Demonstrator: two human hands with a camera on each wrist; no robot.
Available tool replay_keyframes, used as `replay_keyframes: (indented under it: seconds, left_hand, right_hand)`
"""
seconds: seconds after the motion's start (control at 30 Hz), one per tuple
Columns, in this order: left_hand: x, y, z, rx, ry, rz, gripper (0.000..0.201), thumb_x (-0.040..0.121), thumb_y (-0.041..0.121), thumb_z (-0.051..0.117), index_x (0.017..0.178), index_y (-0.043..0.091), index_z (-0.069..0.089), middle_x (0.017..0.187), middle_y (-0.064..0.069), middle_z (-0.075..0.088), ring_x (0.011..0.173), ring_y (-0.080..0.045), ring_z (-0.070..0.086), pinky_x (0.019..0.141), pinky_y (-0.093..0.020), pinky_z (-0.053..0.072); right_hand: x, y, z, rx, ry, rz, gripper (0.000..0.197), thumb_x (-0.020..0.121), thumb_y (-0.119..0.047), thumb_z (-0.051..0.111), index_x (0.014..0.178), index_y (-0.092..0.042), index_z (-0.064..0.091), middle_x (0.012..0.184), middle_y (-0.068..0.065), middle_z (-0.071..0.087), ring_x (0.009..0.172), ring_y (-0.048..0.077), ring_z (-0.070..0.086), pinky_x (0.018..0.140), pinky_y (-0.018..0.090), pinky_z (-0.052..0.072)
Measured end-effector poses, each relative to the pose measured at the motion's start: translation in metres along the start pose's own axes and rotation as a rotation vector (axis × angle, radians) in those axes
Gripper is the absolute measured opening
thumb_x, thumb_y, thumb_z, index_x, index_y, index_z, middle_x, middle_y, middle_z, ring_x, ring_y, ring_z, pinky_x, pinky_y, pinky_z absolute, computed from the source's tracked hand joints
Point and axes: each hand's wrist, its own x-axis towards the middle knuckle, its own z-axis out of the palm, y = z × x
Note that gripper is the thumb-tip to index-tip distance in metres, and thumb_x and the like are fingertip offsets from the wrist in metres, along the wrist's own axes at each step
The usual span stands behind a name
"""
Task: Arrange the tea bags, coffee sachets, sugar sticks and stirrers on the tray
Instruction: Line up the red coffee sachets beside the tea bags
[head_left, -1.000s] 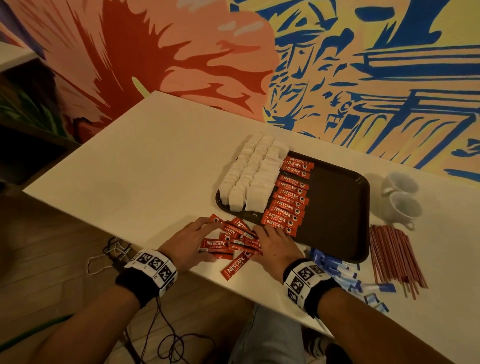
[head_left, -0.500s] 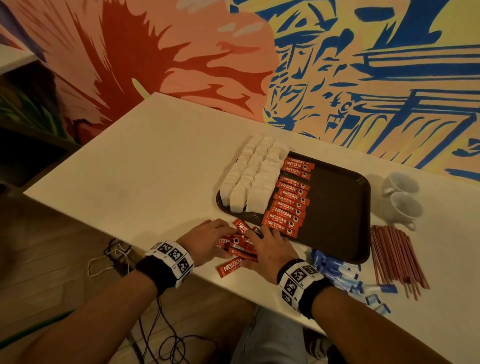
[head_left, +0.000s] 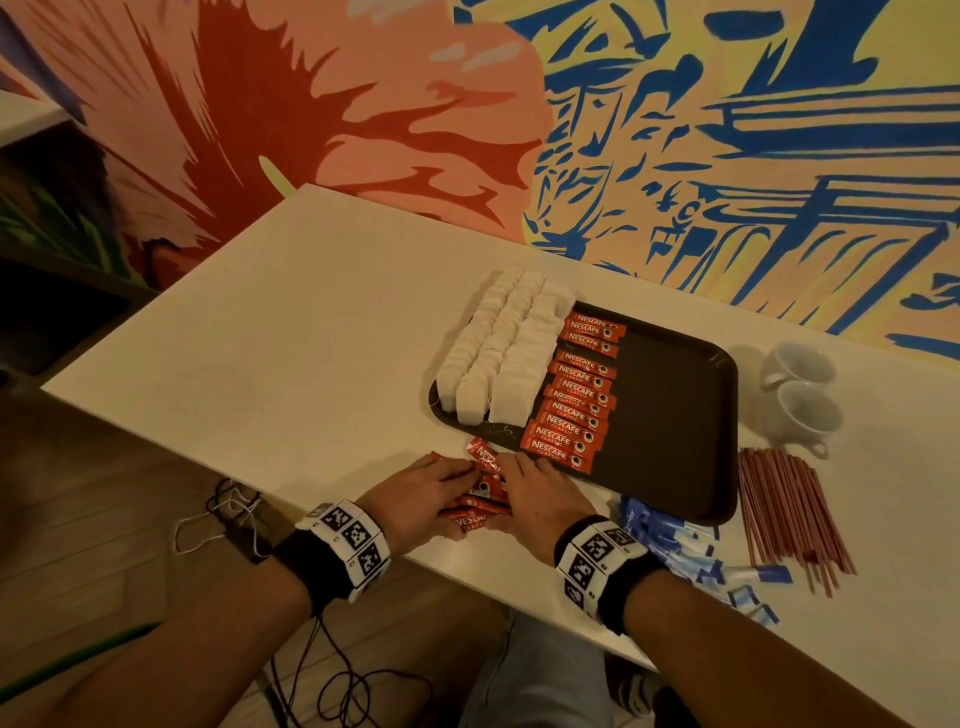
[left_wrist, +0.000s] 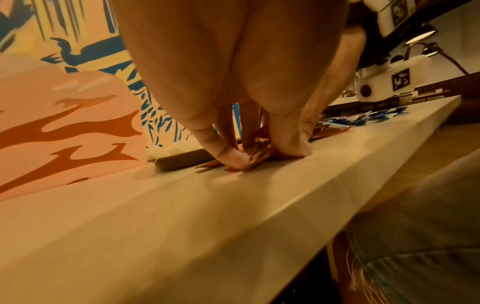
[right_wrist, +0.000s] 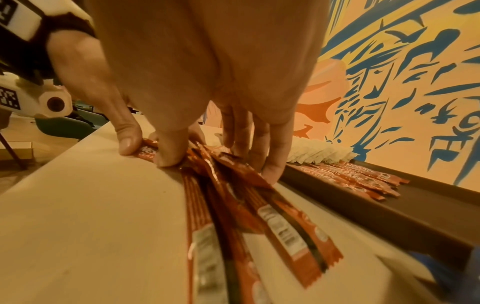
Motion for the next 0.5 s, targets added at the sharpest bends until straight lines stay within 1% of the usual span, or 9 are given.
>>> replay_keyframes:
  seconds: [0.07, 0.1, 0.17, 0.2, 0.3, 0.33, 0.4, 0.43, 0.5]
  left_hand:
    - [0.001, 0.002, 0.003, 0.027, 0.018, 0.024, 0.07, 0.096, 0.044, 0.059, 0.155, 0.016, 0.032, 0.16, -0.006, 0.032, 0.141, -0.026, 0.034, 0.119, -0.032, 0.024]
    - [0.0, 0.003, 0.003, 0.067, 0.042, 0.062, 0.069, 0.092, 0.042, 0.066, 0.15, 0.014, 0.042, 0.154, -0.009, 0.042, 0.135, -0.027, 0.044, 0.115, -0.032, 0.033]
    - [0.001, 0.002, 0.007, 0.129, 0.079, 0.118, 0.068, 0.075, 0.042, 0.083, 0.133, 0.013, 0.062, 0.133, -0.009, 0.063, 0.114, -0.024, 0.063, 0.098, -0.03, 0.05]
    - [0.002, 0.002, 0.009, 0.159, 0.11, 0.145, 0.067, 0.072, 0.041, 0.085, 0.13, 0.014, 0.065, 0.129, -0.009, 0.065, 0.11, -0.023, 0.065, 0.095, -0.03, 0.052]
    - [0.002, 0.006, 0.007, 0.096, 0.097, 0.146, 0.058, 0.088, 0.034, 0.071, 0.141, 0.015, 0.055, 0.137, -0.008, 0.055, 0.12, -0.026, 0.054, 0.104, -0.034, 0.044]
    - [0.001, 0.007, 0.007, 0.056, 0.116, 0.135, 0.057, 0.088, 0.033, 0.072, 0.14, 0.016, 0.056, 0.133, -0.007, 0.056, 0.117, -0.025, 0.055, 0.102, -0.032, 0.045]
    - [-0.001, 0.011, 0.005, 0.003, 0.159, 0.141, 0.055, 0.079, 0.031, 0.082, 0.13, 0.018, 0.065, 0.119, -0.002, 0.065, 0.103, -0.019, 0.064, 0.091, -0.026, 0.052]
    - [-0.001, 0.013, 0.005, -0.008, 0.18, 0.14, 0.054, 0.078, 0.028, 0.082, 0.128, 0.018, 0.066, 0.118, -0.001, 0.067, 0.101, -0.019, 0.066, 0.089, -0.026, 0.053]
    - [0.0, 0.021, 0.003, -0.084, 0.186, 0.079, 0.051, 0.09, 0.022, 0.07, 0.14, 0.021, 0.055, 0.132, -0.003, 0.062, 0.115, -0.023, 0.061, 0.101, -0.033, 0.048]
  right_hand:
    - [0.002, 0.0, -0.001, 0.003, -0.024, 0.005, 0.093, 0.088, -0.045, 0.074, 0.157, -0.016, 0.018, 0.154, 0.007, 0.036, 0.139, 0.027, 0.039, 0.114, 0.046, 0.039]
    - [0.002, 0.0, -0.001, -0.002, -0.035, 0.008, 0.099, 0.087, -0.045, 0.075, 0.158, -0.015, 0.014, 0.155, 0.008, 0.035, 0.14, 0.028, 0.038, 0.114, 0.046, 0.038]
    - [0.003, 0.0, -0.001, -0.017, -0.049, 0.011, 0.104, 0.085, -0.043, 0.077, 0.159, -0.012, 0.011, 0.154, 0.01, 0.033, 0.141, 0.028, 0.036, 0.115, 0.045, 0.037]
    - [0.003, 0.0, -0.001, -0.026, -0.052, 0.011, 0.102, 0.085, -0.041, 0.078, 0.159, -0.011, 0.013, 0.153, 0.011, 0.033, 0.14, 0.028, 0.036, 0.115, 0.044, 0.038]
    - [0.002, -0.002, -0.001, -0.05, -0.072, 0.014, 0.084, 0.087, -0.039, 0.076, 0.151, -0.009, 0.03, 0.147, 0.011, 0.038, 0.135, 0.028, 0.039, 0.113, 0.043, 0.039]
    - [0.002, -0.002, -0.001, -0.054, -0.078, 0.016, 0.08, 0.088, -0.038, 0.076, 0.149, -0.009, 0.033, 0.146, 0.011, 0.038, 0.134, 0.028, 0.039, 0.113, 0.043, 0.039]
    - [0.0, -0.004, -0.001, -0.069, -0.082, 0.013, 0.075, 0.089, -0.035, 0.075, 0.147, -0.009, 0.034, 0.146, 0.011, 0.038, 0.134, 0.029, 0.039, 0.112, 0.044, 0.039]
    - [0.0, -0.005, 0.0, -0.082, -0.078, 0.011, 0.073, 0.09, -0.033, 0.074, 0.146, -0.009, 0.035, 0.146, 0.012, 0.038, 0.134, 0.03, 0.039, 0.112, 0.044, 0.038]
    - [-0.001, -0.007, 0.001, -0.117, -0.076, 0.009, 0.07, 0.09, -0.029, 0.073, 0.145, -0.009, 0.035, 0.146, 0.013, 0.037, 0.133, 0.031, 0.039, 0.112, 0.044, 0.039]
